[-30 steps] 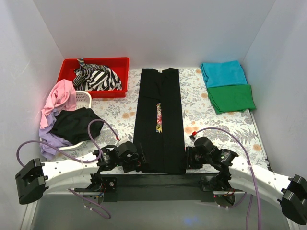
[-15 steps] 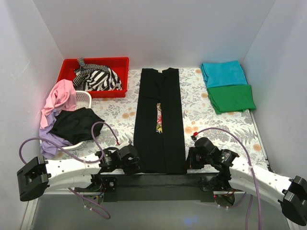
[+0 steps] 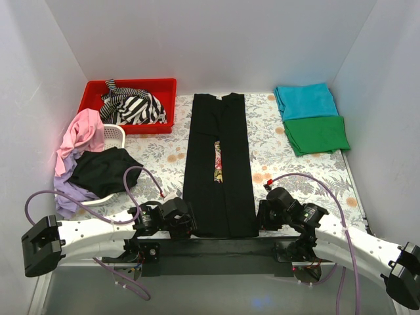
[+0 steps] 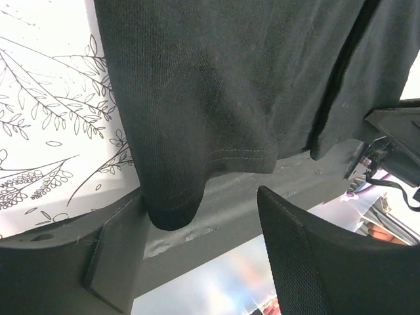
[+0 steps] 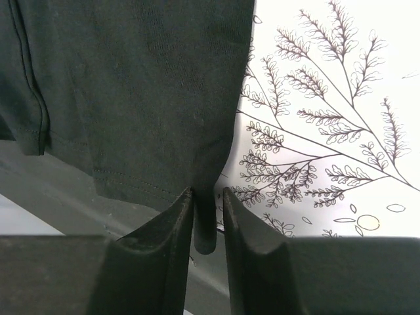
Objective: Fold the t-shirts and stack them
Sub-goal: Fold the tshirt
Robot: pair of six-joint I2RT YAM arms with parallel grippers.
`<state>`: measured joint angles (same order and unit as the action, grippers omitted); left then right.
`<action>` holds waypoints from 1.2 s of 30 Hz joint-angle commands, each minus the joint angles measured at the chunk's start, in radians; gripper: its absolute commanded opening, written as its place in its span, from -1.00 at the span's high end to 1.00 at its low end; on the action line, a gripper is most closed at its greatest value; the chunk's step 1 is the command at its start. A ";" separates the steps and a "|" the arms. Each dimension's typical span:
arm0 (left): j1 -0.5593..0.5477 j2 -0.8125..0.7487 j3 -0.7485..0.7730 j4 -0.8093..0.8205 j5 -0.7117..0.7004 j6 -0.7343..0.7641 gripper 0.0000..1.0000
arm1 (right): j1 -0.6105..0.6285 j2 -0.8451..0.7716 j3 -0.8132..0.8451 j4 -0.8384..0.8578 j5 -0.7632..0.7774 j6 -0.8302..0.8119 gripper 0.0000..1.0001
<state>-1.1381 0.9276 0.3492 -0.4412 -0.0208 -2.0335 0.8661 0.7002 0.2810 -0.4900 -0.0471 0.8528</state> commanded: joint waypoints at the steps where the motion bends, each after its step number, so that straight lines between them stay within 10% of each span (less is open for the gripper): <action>1: -0.009 0.034 -0.053 -0.223 -0.083 -0.011 -0.29 | 0.005 0.002 0.038 -0.018 0.029 -0.015 0.37; 18: -0.011 0.160 0.042 -0.332 -0.257 -0.125 0.00 | 0.005 -0.021 0.001 0.037 -0.022 0.003 0.56; 21: -0.011 0.131 0.025 -0.335 -0.254 -0.129 0.22 | 0.005 -0.005 -0.012 0.050 -0.030 0.005 0.73; 25: -0.011 0.131 0.025 -0.326 -0.249 -0.119 1.00 | 0.005 0.016 -0.005 0.053 -0.024 -0.001 0.93; 36: -0.022 0.178 0.056 -0.245 -0.128 0.001 1.00 | 0.005 -0.071 0.092 -0.168 0.151 0.014 0.97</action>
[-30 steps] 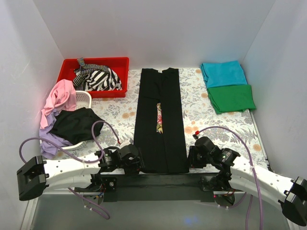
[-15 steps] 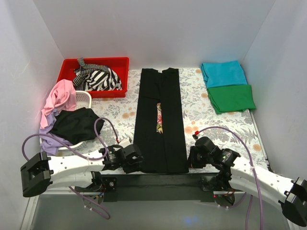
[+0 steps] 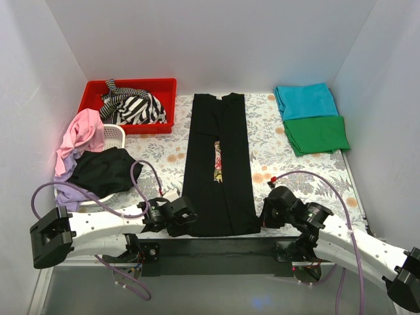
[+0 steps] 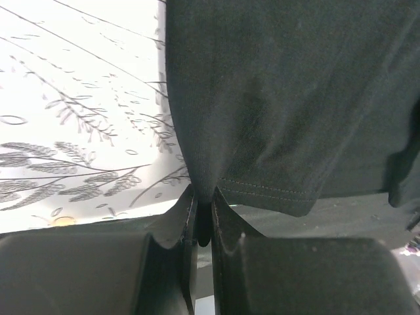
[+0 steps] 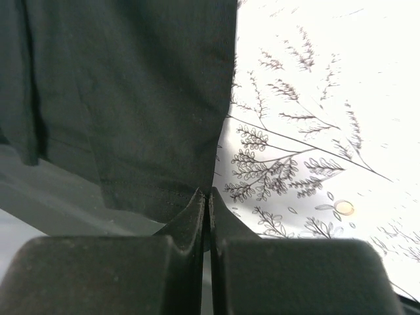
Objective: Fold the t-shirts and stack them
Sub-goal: Fold the tshirt
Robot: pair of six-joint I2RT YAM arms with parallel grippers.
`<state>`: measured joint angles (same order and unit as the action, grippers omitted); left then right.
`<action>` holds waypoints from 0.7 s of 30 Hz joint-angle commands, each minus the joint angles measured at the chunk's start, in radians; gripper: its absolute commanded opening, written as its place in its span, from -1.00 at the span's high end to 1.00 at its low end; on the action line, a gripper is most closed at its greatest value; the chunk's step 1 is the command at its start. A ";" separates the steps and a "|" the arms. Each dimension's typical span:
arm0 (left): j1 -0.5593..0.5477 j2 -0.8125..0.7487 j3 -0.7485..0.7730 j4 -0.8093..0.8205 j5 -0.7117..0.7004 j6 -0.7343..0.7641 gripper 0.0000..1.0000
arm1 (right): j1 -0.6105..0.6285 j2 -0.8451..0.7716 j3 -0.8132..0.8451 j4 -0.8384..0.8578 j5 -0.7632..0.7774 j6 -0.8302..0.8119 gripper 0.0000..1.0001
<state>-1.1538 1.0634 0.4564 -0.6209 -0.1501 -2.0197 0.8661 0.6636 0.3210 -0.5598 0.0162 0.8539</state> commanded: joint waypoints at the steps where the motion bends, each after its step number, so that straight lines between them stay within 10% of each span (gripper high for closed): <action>1: -0.009 0.044 -0.048 -0.057 0.023 -0.002 1.00 | 0.005 -0.044 0.055 -0.109 0.100 0.019 0.97; 14: -0.184 0.277 0.139 -0.043 0.027 0.027 1.00 | 0.005 -0.079 0.058 -0.146 0.088 0.036 0.97; 21: -0.185 0.100 0.169 -0.196 -0.135 -0.078 1.00 | 0.005 0.010 0.151 -0.101 0.067 -0.050 0.97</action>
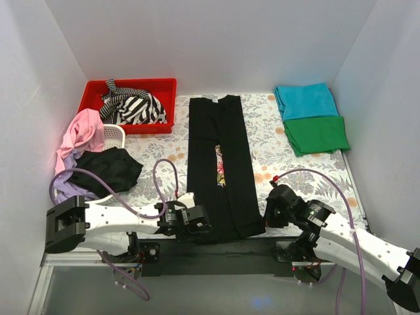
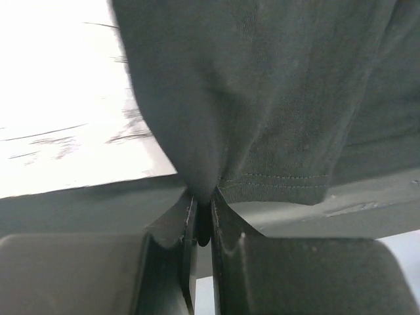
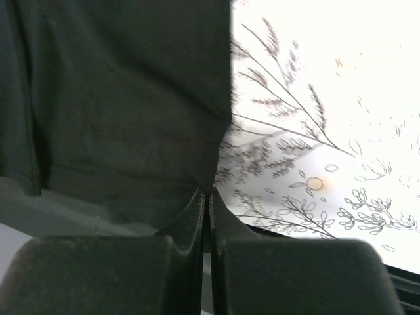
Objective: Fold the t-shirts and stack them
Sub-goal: Fold the tshirt
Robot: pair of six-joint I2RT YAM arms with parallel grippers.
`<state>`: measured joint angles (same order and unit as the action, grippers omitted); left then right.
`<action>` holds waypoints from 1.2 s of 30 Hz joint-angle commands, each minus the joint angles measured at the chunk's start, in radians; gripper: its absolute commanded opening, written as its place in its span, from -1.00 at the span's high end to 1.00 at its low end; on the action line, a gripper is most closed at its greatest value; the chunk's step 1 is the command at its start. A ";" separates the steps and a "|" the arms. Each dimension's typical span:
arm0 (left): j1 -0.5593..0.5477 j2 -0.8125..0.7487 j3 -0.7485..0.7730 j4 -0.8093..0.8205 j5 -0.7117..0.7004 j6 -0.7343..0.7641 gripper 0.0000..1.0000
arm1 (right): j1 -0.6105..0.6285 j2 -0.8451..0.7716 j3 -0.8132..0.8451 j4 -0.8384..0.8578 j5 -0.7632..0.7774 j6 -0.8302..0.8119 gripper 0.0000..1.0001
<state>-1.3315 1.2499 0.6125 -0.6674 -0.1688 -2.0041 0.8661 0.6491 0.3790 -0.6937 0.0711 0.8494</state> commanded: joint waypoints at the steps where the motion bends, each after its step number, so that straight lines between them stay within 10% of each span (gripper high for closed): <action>1: -0.006 -0.101 0.029 -0.214 -0.144 -0.108 1.00 | 0.005 0.036 0.107 0.040 0.015 -0.059 0.97; 8: -0.005 -0.089 0.099 -0.279 -0.209 -0.095 0.62 | 0.005 0.115 0.161 0.066 -0.013 -0.107 0.78; 9: -0.005 -0.078 0.099 -0.276 -0.202 -0.094 -0.27 | 0.005 0.115 0.153 0.074 -0.022 -0.107 0.65; 13: -0.005 -0.049 0.082 -0.285 -0.187 -0.110 -0.64 | 0.005 0.100 0.115 0.095 -0.039 -0.089 0.42; 36: -0.003 -0.041 -0.049 -0.127 -0.162 -0.124 -0.69 | 0.005 0.083 0.009 0.071 -0.044 0.013 0.19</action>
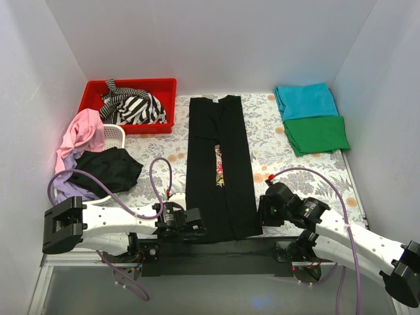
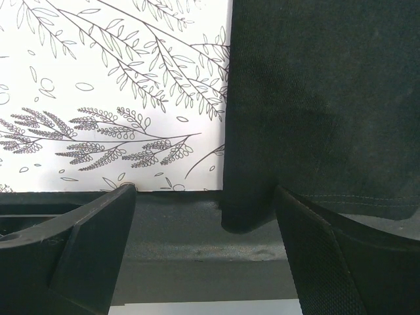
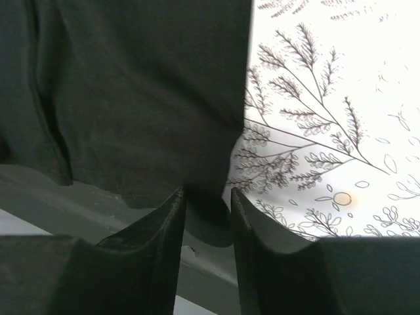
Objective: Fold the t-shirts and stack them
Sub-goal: Fold the tshirt
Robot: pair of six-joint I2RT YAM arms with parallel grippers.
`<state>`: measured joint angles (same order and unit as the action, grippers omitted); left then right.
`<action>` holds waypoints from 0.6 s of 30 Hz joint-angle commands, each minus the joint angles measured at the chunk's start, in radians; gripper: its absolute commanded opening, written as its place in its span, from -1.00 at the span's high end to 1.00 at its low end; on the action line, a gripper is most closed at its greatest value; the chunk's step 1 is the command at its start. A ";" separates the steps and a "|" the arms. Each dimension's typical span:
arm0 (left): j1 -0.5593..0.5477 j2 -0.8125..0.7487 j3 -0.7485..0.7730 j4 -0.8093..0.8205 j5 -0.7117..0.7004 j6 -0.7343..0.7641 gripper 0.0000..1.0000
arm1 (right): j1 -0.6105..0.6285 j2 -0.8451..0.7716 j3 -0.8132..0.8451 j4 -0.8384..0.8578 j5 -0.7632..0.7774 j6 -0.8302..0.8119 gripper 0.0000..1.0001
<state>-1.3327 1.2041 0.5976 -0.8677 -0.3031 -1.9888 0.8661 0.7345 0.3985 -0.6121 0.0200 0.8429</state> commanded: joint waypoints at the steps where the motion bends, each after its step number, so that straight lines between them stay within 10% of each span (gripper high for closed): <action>1: 0.000 0.002 -0.035 0.075 -0.033 -0.140 -0.70 | 0.005 -0.004 -0.010 -0.011 0.011 0.019 0.17; 5: 0.006 0.000 -0.048 0.108 -0.045 -0.128 -0.59 | 0.005 -0.015 -0.015 -0.008 0.009 0.021 0.16; 11: 0.007 -0.018 -0.051 0.160 -0.051 -0.073 0.47 | 0.005 -0.024 -0.029 0.002 0.006 0.025 0.16; 14: 0.007 -0.032 -0.059 0.170 -0.051 -0.068 0.37 | 0.005 -0.027 -0.039 0.008 0.003 0.028 0.17; 18: 0.007 -0.021 -0.055 0.162 -0.047 -0.071 0.92 | 0.005 -0.037 -0.056 0.015 -0.009 0.044 0.18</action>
<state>-1.3319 1.1728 0.5644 -0.7563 -0.2859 -1.9945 0.8661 0.7120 0.3519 -0.6178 0.0185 0.8650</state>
